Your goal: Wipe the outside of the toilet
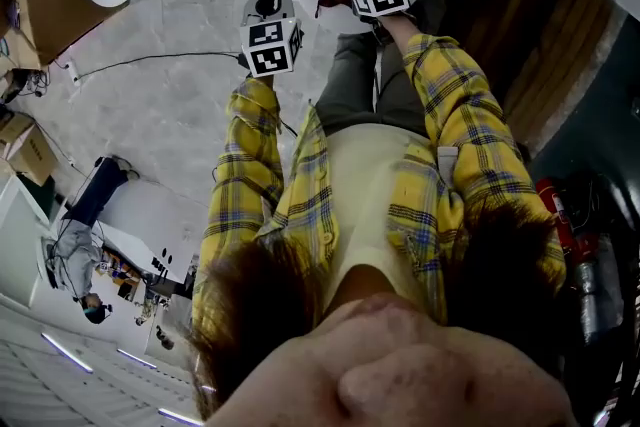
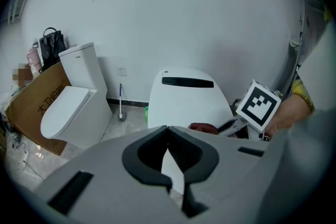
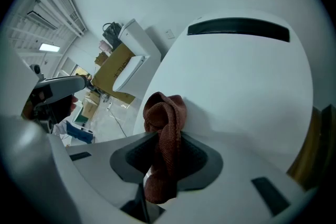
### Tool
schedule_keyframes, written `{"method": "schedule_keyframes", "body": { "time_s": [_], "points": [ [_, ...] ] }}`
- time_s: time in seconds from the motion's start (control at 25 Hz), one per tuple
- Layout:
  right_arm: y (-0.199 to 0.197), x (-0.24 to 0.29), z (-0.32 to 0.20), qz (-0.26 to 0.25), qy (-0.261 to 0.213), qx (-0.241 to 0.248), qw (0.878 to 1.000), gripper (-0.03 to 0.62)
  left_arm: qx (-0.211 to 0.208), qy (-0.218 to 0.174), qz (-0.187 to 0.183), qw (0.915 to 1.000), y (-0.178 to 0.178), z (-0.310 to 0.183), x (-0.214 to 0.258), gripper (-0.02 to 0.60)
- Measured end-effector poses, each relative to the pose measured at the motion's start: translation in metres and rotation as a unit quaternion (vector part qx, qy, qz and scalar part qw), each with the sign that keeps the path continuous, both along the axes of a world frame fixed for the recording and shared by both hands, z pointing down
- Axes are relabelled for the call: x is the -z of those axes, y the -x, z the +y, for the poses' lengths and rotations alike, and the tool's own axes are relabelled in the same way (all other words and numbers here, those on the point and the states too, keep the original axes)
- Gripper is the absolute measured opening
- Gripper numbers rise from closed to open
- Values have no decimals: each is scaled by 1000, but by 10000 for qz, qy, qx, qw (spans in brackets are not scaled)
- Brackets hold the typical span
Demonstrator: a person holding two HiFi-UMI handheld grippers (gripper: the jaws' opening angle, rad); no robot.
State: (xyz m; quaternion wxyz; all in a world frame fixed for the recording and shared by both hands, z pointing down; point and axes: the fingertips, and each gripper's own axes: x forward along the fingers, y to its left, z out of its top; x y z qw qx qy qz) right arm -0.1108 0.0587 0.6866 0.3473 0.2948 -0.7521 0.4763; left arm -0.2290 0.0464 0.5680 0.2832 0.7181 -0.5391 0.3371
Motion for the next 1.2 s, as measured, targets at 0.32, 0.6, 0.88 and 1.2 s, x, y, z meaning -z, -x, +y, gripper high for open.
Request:
{"method": "schedule_keyframes", "body": {
  "time_s": [0.32, 0.6, 0.88, 1.2],
  "points": [
    [-58, -2, 7, 242, -90, -483, 9985, 120, -312, -20, 50, 9995, -25, -7, -2, 8],
    [-100, -1, 14, 525, -195, -521, 9971, 120, -534, -29, 66, 9985, -44, -15, -2, 8],
    [-135, -3, 18, 858, -268, -493, 9947, 120, -729, -25, 93, 9973, -61, -19, -1, 8],
    [-171, -3, 24, 1095, -290, -596, 9918, 120, -829, -13, 101, 9965, -74, -19, 1, 8]
  ]
}}
